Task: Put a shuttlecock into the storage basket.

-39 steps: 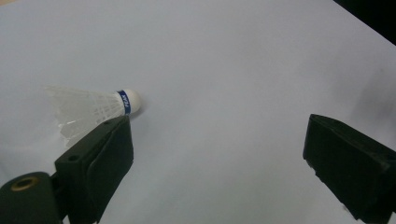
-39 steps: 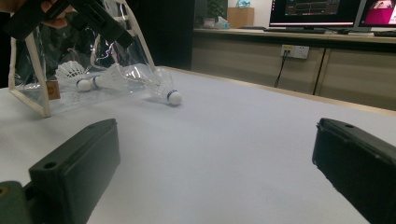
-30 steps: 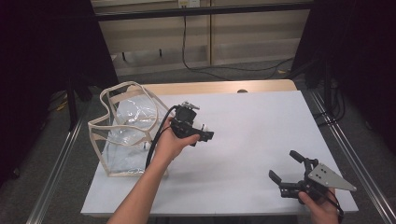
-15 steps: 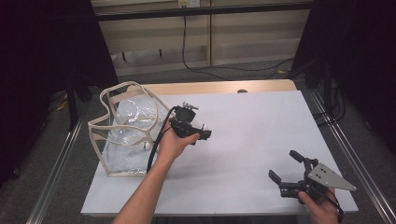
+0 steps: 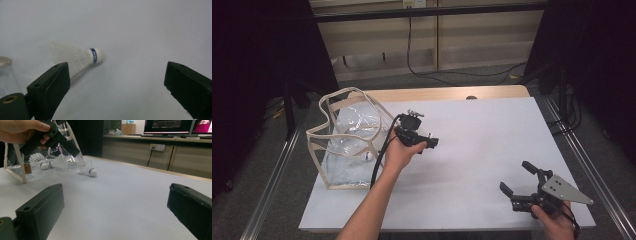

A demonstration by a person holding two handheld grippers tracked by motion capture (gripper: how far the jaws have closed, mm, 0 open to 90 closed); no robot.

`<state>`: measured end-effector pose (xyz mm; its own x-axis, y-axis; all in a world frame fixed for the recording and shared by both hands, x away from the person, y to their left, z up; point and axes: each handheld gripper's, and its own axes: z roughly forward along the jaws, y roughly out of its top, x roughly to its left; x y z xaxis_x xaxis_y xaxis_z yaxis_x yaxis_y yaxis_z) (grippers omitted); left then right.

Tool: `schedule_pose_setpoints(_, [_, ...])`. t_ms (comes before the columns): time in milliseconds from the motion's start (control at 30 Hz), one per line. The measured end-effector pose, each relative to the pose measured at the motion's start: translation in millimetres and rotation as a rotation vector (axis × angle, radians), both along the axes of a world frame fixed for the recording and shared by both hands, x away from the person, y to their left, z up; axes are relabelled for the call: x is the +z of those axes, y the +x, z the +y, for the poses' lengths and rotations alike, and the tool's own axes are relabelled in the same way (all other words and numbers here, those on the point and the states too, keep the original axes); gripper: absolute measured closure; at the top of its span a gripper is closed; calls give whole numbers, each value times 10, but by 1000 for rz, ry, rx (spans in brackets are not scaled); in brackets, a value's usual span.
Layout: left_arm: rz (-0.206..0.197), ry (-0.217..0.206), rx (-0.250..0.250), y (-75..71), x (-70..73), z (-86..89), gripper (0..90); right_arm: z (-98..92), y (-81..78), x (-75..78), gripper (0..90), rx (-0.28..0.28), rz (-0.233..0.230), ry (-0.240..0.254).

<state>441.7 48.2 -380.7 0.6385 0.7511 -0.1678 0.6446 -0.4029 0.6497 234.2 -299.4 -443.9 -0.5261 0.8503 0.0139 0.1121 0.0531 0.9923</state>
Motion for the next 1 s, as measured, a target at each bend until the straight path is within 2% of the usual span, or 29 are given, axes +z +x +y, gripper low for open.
schedule_pose_setpoints(133, [-3, 6, 9, 24, -30, -1, 66, 9, 3, -2, 6, 4, -2, 1])
schedule_pose_setpoints(433, [-7, -23, 29, 56, -57, -7, 64, 7, 2, -6, 6, 6, -2, -3])
schedule_pose_setpoints(500, [-6, -11, 19, 62, -62, -4, 64, 8, 0, -5, 6, 6, -1, -1])
schedule_pose_setpoints(667, [-1, -13, 23, 64, -74, -8, 65, 12, 4, -8, 6, 6, 2, -3])
schedule_pose_setpoints(1000, [-31, -24, 42, 93, -64, 18, 64, 5, 0, -6, 6, 7, 1, -3])
